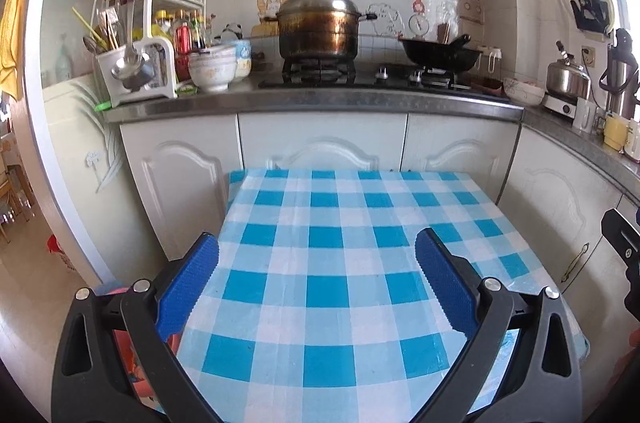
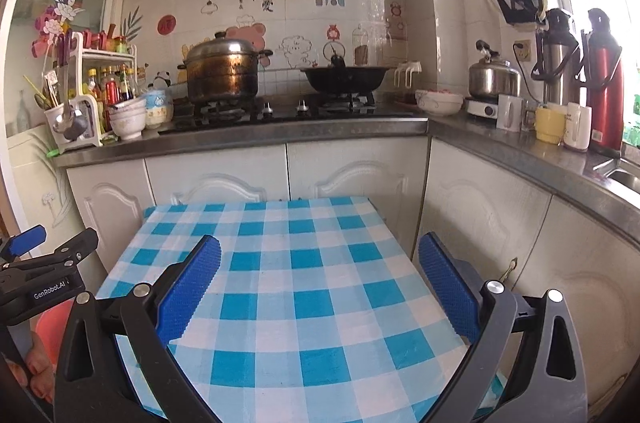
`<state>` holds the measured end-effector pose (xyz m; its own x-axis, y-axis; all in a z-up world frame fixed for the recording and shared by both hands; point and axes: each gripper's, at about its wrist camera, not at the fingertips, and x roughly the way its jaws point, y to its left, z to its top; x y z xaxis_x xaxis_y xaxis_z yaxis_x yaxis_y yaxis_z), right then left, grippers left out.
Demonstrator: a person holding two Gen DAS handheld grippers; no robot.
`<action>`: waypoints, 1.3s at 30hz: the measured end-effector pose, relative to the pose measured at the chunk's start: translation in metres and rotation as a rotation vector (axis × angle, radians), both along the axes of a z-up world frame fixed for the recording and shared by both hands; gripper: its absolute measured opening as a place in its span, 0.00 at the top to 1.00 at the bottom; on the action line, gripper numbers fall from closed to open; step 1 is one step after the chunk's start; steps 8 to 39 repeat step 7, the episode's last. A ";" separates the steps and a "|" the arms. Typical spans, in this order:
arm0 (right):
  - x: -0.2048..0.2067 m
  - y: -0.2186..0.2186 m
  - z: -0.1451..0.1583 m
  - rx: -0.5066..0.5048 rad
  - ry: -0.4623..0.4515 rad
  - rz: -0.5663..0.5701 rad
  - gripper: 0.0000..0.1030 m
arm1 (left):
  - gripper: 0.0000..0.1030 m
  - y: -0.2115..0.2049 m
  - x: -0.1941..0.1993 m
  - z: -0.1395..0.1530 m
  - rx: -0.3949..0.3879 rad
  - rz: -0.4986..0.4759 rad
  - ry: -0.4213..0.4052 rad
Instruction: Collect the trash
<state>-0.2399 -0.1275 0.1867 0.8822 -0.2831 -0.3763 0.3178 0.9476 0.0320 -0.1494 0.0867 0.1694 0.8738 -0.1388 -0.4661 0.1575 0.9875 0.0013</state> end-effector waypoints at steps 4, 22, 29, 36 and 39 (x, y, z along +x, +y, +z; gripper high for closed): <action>0.038 -0.015 -0.048 0.050 0.133 0.014 0.05 | 0.04 -0.010 0.036 -0.045 0.005 0.036 0.126; 0.071 -0.027 -0.088 0.100 0.253 0.032 0.05 | 0.04 -0.020 0.060 -0.077 0.016 0.060 0.207; 0.071 -0.027 -0.088 0.100 0.253 0.032 0.05 | 0.04 -0.020 0.060 -0.077 0.016 0.060 0.207; 0.071 -0.027 -0.088 0.100 0.253 0.032 0.05 | 0.04 -0.020 0.060 -0.077 0.016 0.060 0.207; 0.071 -0.027 -0.088 0.100 0.253 0.032 0.05 | 0.04 -0.020 0.060 -0.077 0.016 0.060 0.207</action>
